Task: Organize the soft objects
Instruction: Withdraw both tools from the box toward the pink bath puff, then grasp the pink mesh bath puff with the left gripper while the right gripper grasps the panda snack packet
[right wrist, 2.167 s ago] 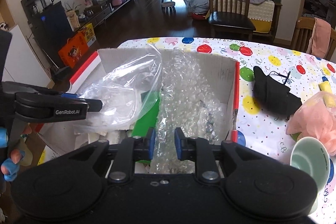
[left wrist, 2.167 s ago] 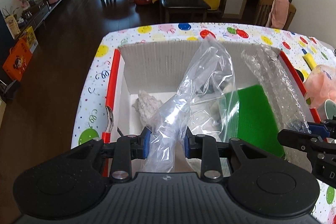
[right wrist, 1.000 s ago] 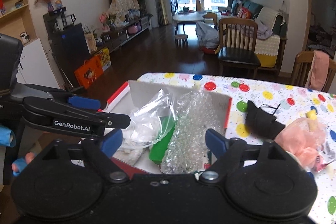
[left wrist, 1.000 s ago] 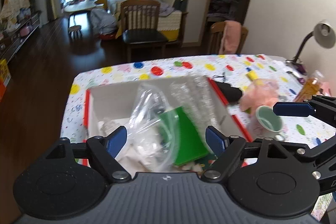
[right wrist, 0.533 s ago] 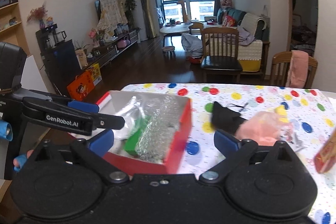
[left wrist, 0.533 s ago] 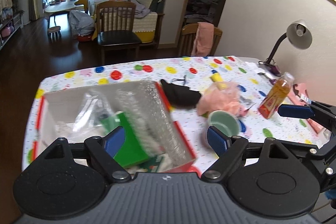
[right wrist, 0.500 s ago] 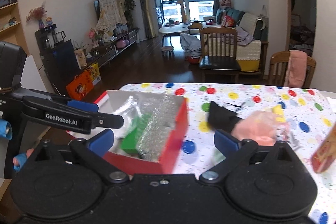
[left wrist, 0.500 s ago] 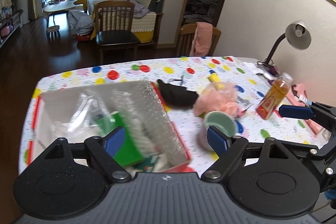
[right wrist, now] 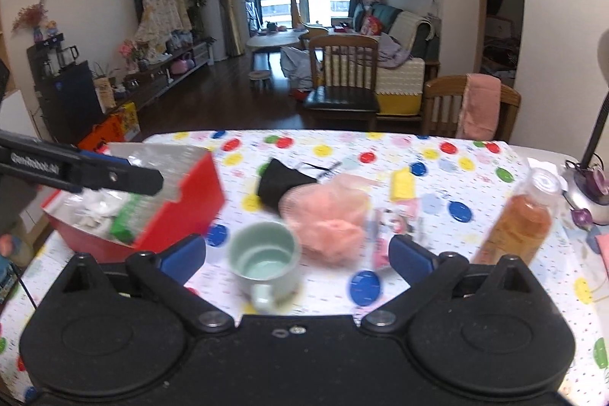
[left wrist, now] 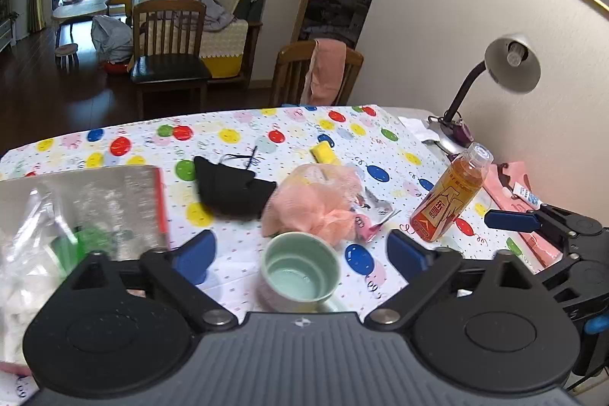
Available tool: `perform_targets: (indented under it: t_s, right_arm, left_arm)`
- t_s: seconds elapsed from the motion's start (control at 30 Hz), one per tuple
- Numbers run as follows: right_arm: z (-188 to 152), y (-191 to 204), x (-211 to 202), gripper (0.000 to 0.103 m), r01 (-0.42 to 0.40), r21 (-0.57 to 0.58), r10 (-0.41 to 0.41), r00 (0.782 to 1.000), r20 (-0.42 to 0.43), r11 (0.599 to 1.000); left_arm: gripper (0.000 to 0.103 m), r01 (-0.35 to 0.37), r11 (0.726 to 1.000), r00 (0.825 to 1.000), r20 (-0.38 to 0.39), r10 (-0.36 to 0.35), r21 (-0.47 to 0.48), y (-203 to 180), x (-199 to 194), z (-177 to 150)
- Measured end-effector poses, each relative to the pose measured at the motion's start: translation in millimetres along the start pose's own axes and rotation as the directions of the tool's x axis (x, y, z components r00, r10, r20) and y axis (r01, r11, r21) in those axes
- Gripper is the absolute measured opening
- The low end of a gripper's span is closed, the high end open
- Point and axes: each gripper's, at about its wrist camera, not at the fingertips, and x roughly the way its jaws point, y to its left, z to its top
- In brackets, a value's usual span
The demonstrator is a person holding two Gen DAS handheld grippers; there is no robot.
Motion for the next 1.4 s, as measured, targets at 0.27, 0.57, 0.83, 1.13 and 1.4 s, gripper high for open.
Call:
perform_targets:
  t_s: [0.27,0.57,0.83,1.13,1.4]
  right_arm:
    - [-15,-49,35,0.103,0.039,-0.046,-0.042,0.998,-0.057,0.998]
    - [-22,-71,84,0.102,0.038,-0.136,-0.052,0.993,-0.103,0.990]
    - [-24,-87,117,0.102,0.029,-0.124,-0.046,0.989,-0.141,0.992]
    - [-31,-98,152,0.100,0.038,-0.123,-0.060,0.983,-0.175,0.992]
    - [-35,-107,177,0.097,0.045,-0.093,-0.061,0.981,-0.183,0.995]
  left_arm:
    - [0.101,-0.024,0.999,0.997,-0.068,0.025,0.023,-43,55,21]
    - [0.101,-0.036,0.999,0.974,-0.223,0.030,-0.022,-64,120,36]
    - [0.101,-0.098,0.995,0.941,-0.326,0.085,-0.023,-66,174,44]
    - [0.101,-0.142,0.990,0.907,-0.403,0.121,-0.022,-66,227,46]
    - [0.101,-0.185,0.983,0.886,-0.430,0.172,0.012,-62,258,45]
